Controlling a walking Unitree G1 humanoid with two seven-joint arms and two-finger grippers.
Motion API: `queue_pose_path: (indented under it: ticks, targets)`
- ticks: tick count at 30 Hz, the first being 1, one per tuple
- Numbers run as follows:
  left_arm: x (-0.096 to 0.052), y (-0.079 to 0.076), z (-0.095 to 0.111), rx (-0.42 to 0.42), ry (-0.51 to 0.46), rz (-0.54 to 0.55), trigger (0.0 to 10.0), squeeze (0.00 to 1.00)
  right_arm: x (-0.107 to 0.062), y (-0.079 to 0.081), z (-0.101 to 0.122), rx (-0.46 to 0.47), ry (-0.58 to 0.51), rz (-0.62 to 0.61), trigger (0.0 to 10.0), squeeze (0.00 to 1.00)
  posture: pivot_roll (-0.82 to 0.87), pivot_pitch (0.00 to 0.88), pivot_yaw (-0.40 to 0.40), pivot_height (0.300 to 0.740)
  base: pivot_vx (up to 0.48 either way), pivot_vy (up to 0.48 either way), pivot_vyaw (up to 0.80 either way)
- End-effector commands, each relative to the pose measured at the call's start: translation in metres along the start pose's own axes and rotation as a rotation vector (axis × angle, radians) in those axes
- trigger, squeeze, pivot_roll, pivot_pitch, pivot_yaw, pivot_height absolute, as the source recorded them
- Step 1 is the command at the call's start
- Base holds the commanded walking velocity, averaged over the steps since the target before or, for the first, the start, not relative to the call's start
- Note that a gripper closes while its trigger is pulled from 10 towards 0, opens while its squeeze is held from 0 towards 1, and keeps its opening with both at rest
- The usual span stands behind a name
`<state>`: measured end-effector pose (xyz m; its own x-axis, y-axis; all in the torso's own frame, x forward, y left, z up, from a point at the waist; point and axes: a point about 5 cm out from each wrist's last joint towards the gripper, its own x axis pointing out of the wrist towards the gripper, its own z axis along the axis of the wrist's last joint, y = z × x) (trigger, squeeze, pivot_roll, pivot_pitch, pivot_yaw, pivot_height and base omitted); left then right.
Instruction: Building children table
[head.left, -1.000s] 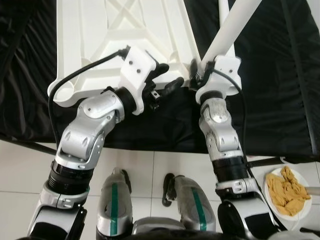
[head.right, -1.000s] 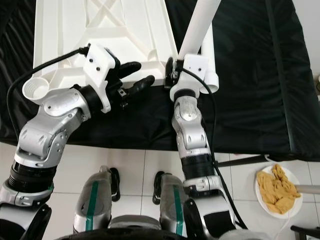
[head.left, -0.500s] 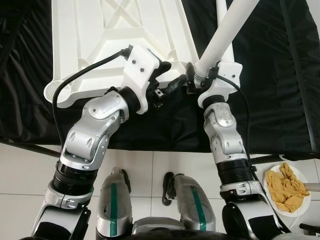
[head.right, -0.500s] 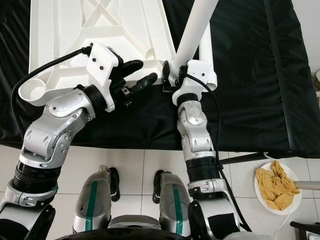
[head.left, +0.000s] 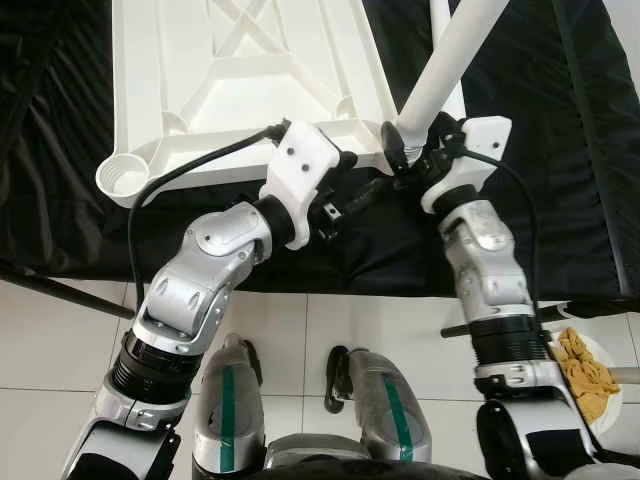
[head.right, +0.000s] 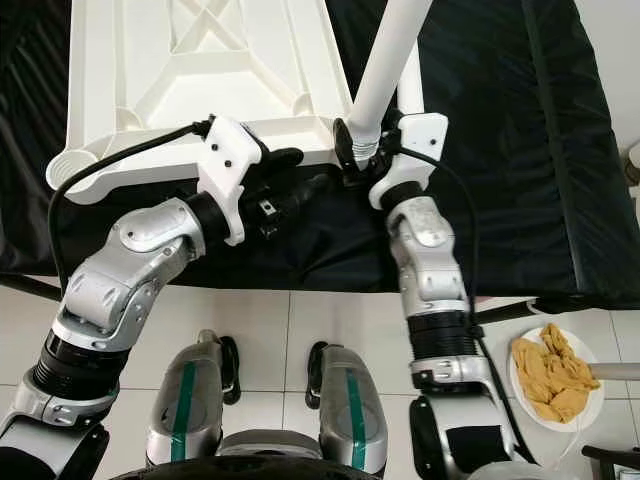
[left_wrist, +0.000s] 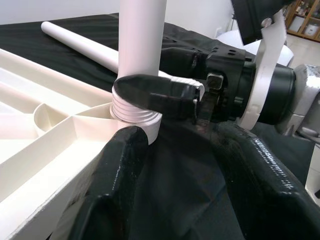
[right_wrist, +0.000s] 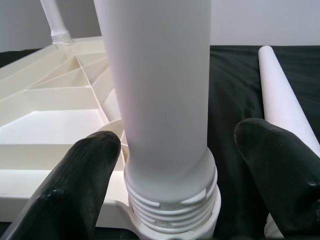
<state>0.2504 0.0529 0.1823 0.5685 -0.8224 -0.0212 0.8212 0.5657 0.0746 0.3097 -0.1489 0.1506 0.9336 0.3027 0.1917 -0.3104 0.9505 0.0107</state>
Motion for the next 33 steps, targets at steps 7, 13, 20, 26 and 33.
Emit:
queue_pose_path:
  ticks: [7, 13, 20, 26, 33]
  targets:
    - [0.001, -0.005, -0.004, 0.012, 0.025, -0.046, 10.0, 0.00, 0.004, -0.023, 0.009, -0.026, -0.007, 0.125, 10.0, 0.00, 0.08, 0.057, -0.051, 0.740, 0.000, 0.000, 0.00]
    - [0.001, -0.010, -0.004, 0.005, 0.030, -0.080, 10.0, 0.00, 0.011, -0.031, 0.007, -0.036, 0.013, 0.148, 10.0, 0.00, 0.09, 0.061, -0.055, 0.740, 0.000, 0.000, 0.00]
    - [0.002, -0.016, -0.006, -0.007, 0.053, -0.124, 10.0, 0.00, 0.020, -0.037, 0.005, -0.044, 0.041, 0.216, 10.0, 0.00, 0.10, 0.079, -0.050, 0.740, 0.000, 0.000, 0.00]
    - [0.001, -0.015, -0.005, 0.000, 0.068, -0.126, 10.0, 0.00, 0.030, -0.040, 0.002, -0.052, 0.067, 0.261, 10.0, 0.00, 0.11, 0.091, -0.043, 0.740, 0.000, 0.000, 0.00]
    - [0.000, -0.015, -0.003, -0.003, 0.072, -0.118, 10.0, 0.00, 0.038, -0.041, 0.002, -0.066, 0.077, 0.275, 10.0, 0.00, 0.13, 0.096, -0.048, 0.740, 0.000, 0.000, 0.00]
